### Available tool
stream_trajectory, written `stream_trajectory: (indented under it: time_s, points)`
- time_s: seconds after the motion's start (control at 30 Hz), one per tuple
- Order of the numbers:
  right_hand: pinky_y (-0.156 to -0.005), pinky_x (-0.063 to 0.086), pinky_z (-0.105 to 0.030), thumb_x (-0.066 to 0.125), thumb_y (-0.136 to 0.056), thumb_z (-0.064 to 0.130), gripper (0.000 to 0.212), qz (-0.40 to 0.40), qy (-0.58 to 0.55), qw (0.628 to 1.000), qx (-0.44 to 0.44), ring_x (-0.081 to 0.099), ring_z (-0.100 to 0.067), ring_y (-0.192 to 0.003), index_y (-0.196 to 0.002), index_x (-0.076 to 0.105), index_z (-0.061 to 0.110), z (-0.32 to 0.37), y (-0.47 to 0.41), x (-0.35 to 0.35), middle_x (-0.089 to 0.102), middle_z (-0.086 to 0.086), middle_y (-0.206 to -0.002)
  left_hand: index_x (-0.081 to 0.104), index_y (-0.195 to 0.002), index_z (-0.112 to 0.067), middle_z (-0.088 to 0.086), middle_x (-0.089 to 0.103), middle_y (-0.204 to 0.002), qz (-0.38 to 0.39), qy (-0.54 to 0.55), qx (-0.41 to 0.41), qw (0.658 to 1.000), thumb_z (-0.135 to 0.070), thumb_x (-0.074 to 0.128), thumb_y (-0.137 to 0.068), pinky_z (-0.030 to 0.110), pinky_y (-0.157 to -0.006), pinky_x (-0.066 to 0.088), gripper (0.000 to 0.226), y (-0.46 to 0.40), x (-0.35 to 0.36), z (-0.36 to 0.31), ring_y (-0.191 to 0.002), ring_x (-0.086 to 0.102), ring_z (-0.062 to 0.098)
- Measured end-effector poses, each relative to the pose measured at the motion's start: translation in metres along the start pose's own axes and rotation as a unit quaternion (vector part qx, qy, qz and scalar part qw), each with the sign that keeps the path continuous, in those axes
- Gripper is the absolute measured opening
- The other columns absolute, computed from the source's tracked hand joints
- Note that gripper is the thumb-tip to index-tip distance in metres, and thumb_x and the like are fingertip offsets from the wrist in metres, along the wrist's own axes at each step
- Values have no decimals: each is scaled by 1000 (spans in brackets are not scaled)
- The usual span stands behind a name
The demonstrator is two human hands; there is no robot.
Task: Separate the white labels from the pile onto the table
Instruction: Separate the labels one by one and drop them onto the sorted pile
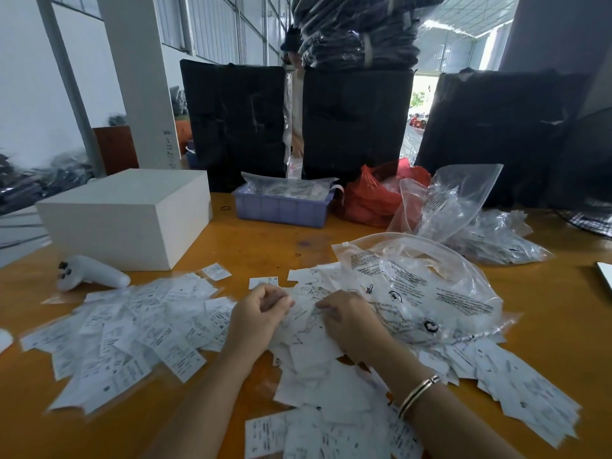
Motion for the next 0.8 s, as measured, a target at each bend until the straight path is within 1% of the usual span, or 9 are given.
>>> stream_trajectory:
  time_s: [0.07,0.13,0.23,0.33,0.43,0.5,0.57,0.7,0.8]
  points:
    - [-100,37,-26,46,-92,15,35,12,53,998,-40,51,-18,-116,-123,62,19,3,3,5,61,4,-126,63,-88,-29,-14,72,-82,-2,3,1,1000,-21,61,-91,31,-79,56,9,0,0,0,-81,67,2]
    - [-103,34,-31,46,-93,21,38,7,81,995,-56,47,-19,-122,-129,56,23,6,5,5,57,7,-133,62,-89,-32,-19,71,-80,-7,5,-1,1000,-17,57,-94,25,-75,56,17,0,0,0,-79,66,-3]
    - [-103,25,-32,41,-95,25,41,5,120,988,-94,40,-18,-127,-136,48,28,13,8,10,51,10,-139,60,-89,-41,-20,70,-84,-6,-5,7,1000,-16,53,-96,15,-67,51,26,1,0,-3,-82,66,-4]
    - [-98,24,-33,37,-97,25,40,-1,150,982,-114,42,-17,-126,-135,48,28,20,8,15,55,8,-134,61,-86,-45,-23,69,-84,-3,-1,18,1000,-18,54,-95,10,-63,49,29,2,-1,-6,-81,64,-8]
    - [-96,31,-33,37,-99,25,37,-11,156,982,-106,49,-20,-116,-132,53,25,21,7,16,60,2,-122,61,-84,-42,-25,69,-79,-16,-2,11,1000,-24,57,-94,17,-69,52,22,2,0,-4,-81,66,-5]
    - [-92,37,-33,37,-100,26,35,-7,155,983,-99,52,-22,-108,-128,58,22,22,7,17,58,-2,-112,63,-81,-38,-25,69,-74,-28,0,5,1000,-27,60,-92,22,-71,54,16,0,0,-2,-78,66,-5]
    - [-90,38,-32,38,-100,28,33,-13,155,983,-95,54,-22,-104,-121,63,20,21,8,15,57,-2,-108,64,-78,-35,-21,70,-75,-40,7,-1,999,-27,62,-90,27,-73,56,15,-1,-1,0,-79,67,1]
    - [-92,33,-29,39,-99,25,27,-44,129,987,-89,56,-19,-104,-109,62,16,17,7,9,61,1,-110,65,-82,-28,-15,72,-80,-50,29,-25,998,-28,67,-87,31,-78,55,5,-3,2,4,-85,66,6]
    - [-97,33,-28,42,-95,22,28,-31,90,990,-106,54,-17,-112,-119,56,21,21,12,11,62,3,-119,63,-94,-26,-11,73,-90,-43,45,-39,997,-25,67,-87,30,-79,56,8,-4,3,6,-89,68,7]
Point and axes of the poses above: each hand's wrist, its own y-axis away from the middle knuckle, its own x-axis out of the palm, z = x × y, the point moved 4 cm from there along -y, towards the middle knuckle
